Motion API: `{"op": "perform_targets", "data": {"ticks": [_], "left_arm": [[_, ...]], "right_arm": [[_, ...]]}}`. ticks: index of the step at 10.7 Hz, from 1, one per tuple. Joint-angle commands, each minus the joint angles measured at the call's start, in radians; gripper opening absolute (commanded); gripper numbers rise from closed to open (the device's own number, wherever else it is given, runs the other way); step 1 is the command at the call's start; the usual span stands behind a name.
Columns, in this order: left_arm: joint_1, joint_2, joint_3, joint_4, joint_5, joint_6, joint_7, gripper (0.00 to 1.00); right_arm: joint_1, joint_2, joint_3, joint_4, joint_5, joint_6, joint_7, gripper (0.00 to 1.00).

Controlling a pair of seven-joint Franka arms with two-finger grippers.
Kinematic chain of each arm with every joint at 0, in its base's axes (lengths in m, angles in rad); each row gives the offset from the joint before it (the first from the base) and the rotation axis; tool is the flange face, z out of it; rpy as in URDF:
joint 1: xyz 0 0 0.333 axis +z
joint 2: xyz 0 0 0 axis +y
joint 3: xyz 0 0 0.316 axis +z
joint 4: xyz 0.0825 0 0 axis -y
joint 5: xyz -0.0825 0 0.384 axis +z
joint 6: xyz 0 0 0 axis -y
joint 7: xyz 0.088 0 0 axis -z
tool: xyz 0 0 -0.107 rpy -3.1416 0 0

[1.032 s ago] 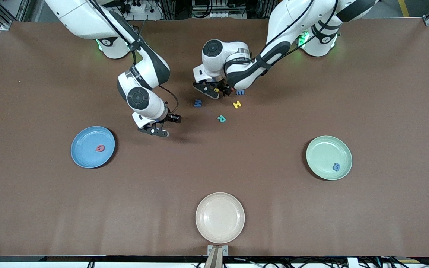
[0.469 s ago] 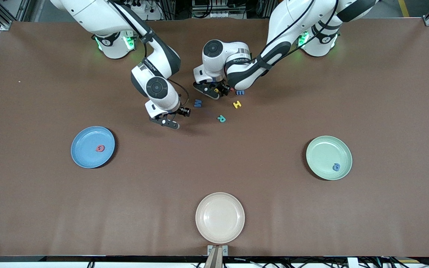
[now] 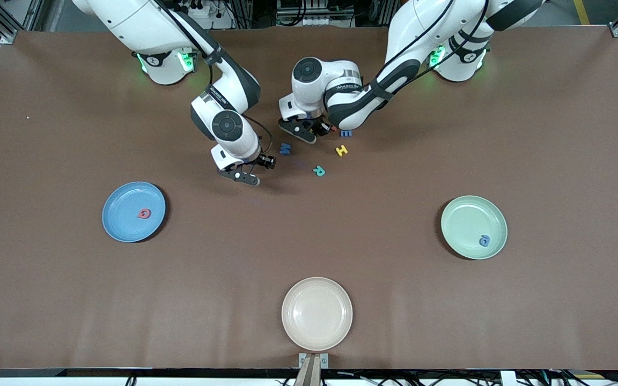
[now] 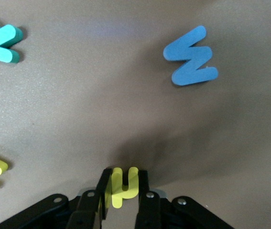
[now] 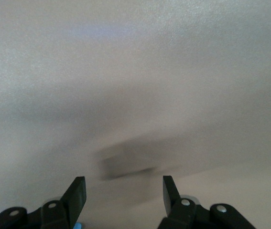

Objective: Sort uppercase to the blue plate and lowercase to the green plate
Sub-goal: 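Grasp the yellow u with the left gripper while the right grasps blue M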

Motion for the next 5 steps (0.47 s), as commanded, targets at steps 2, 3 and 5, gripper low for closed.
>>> {"op": "perform_targets", "data": {"ticks": [2, 3, 5], "left_arm": [[0.070, -0.110, -0.006, -0.025, 0.000, -0.043, -0.024, 0.00], [0.117, -0.141, -0.026, -0.019, -0.024, -0.089, -0.019, 0.00], [0.261, -0.164, -0.118, -0.012, -0.063, -0.107, -0.011, 0.00]], "right_arm": [[0.041, -0.003, 0.009, -0.006, -0.027, 0.023, 0.066, 0.74], [0.042, -0.003, 0.010, -0.006, -0.068, 0.023, 0.094, 0.74], [0.059, 0.005, 0.024, -0.006, -0.122, 0.026, 0.164, 0.74]]}}
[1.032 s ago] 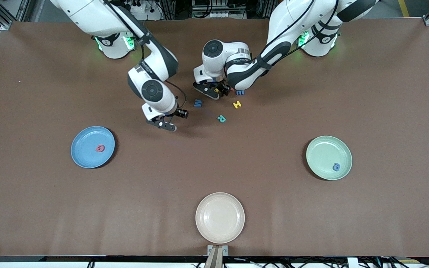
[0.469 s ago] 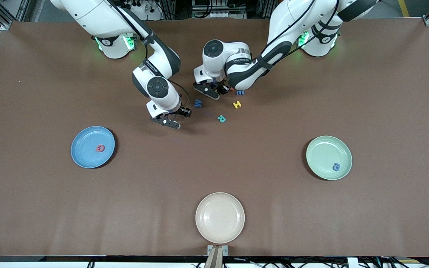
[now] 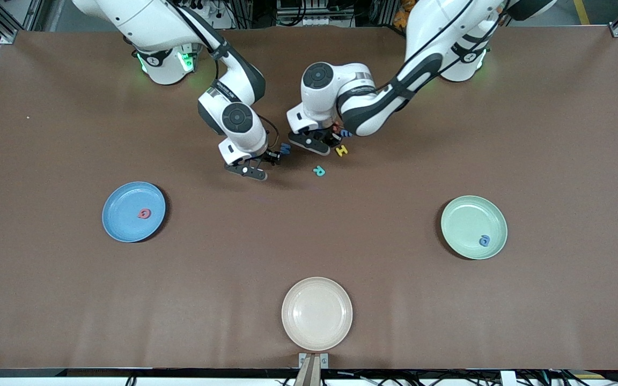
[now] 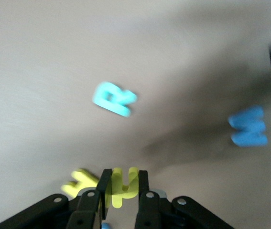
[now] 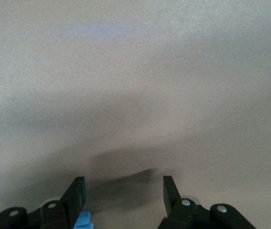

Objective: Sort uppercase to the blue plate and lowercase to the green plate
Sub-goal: 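Grasp the yellow u with the left gripper while the right grasps blue M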

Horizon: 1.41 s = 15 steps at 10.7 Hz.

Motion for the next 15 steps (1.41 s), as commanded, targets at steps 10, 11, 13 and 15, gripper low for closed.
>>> {"op": "perform_targets", "data": {"ticks": [10, 11, 13, 15], "left_arm": [[0.647, -0.016, -0.157, 0.084, -0.024, -0.136, 0.233, 0.00], [0.697, -0.014, -0.139, 0.086, -0.024, -0.137, 0.338, 0.00], [0.729, -0.008, -0.042, 0.095, -0.022, -0.137, 0.545, 0.00], [0.730, -0.005, 0.030, 0.107, -0.019, -0.137, 0.652, 0.00]], "right_arm": [[0.068, 0.051, 0.098, -0.003, -0.277, 0.096, 0.263, 0.68], [0.071, 0.062, 0.098, -0.004, -0.279, 0.120, 0.263, 0.67], [0.074, 0.064, 0.098, -0.004, -0.283, 0.128, 0.265, 0.65], [0.079, 0.065, 0.096, -0.007, -0.308, 0.131, 0.265, 0.65]]}}
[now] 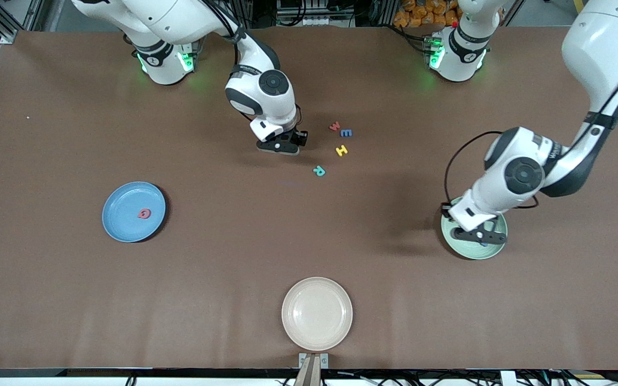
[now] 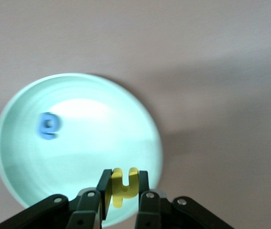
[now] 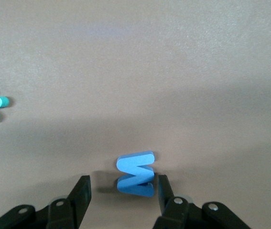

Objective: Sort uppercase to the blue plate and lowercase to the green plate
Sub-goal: 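Release the yellow u on the green plate while the right gripper lifts blue M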

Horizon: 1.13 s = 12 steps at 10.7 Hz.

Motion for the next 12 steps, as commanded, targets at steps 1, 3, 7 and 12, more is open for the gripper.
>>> {"op": "perform_targets", "data": {"ticks": [1, 3, 7, 12], "left_arm": [[-0.019, 0.014, 0.047, 0.025, -0.010, -0.014, 0.087, 0.00], [-0.015, 0.054, 0.078, 0.042, -0.004, -0.010, 0.106, 0.03], [-0.010, 0.057, 0.092, 0.054, -0.016, -0.008, 0.157, 0.82], [-0.010, -0.016, 0.000, 0.033, -0.019, -0.084, 0.288, 1.00]], "right_arm": [[0.006, 0.009, 0.000, -0.002, -0.055, 0.013, 0.029, 0.65], [0.004, 0.021, 0.000, -0.002, -0.074, 0.013, 0.029, 0.65], [0.003, 0.032, -0.002, -0.002, -0.101, 0.023, 0.048, 0.59], [0.000, 0.032, -0.002, -0.002, -0.118, 0.023, 0.069, 0.31]]}}
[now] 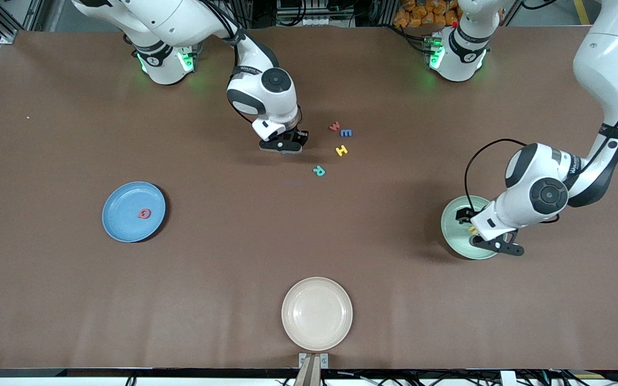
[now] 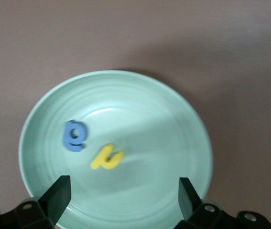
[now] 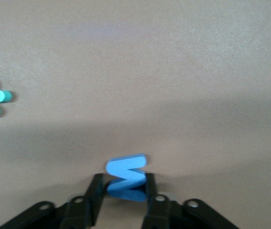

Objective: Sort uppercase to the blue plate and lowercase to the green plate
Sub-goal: 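Release the yellow u on the green plate while the right gripper lifts blue M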

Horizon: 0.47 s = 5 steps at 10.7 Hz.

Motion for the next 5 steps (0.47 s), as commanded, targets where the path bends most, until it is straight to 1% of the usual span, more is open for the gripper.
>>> {"op": "perform_targets", "data": {"ticks": [1, 3, 5], "left_arm": [[-0.003, -0.073, -0.057, -0.017, -0.019, -0.072, 0.153, 1.00], [-0.003, -0.073, -0.104, -0.044, -0.019, -0.077, 0.270, 1.00], [-0.003, -0.073, -0.181, -0.069, -0.019, -0.077, 0.362, 1.00]], "right_arm": [[-0.003, 0.015, -0.005, -0.004, -0.037, 0.006, 0.037, 0.31], [-0.009, 0.015, -0.005, -0.003, -0.037, 0.002, 0.036, 0.31], [-0.011, 0.015, -0.005, -0.001, -0.037, 0.001, 0.036, 0.31]]}}
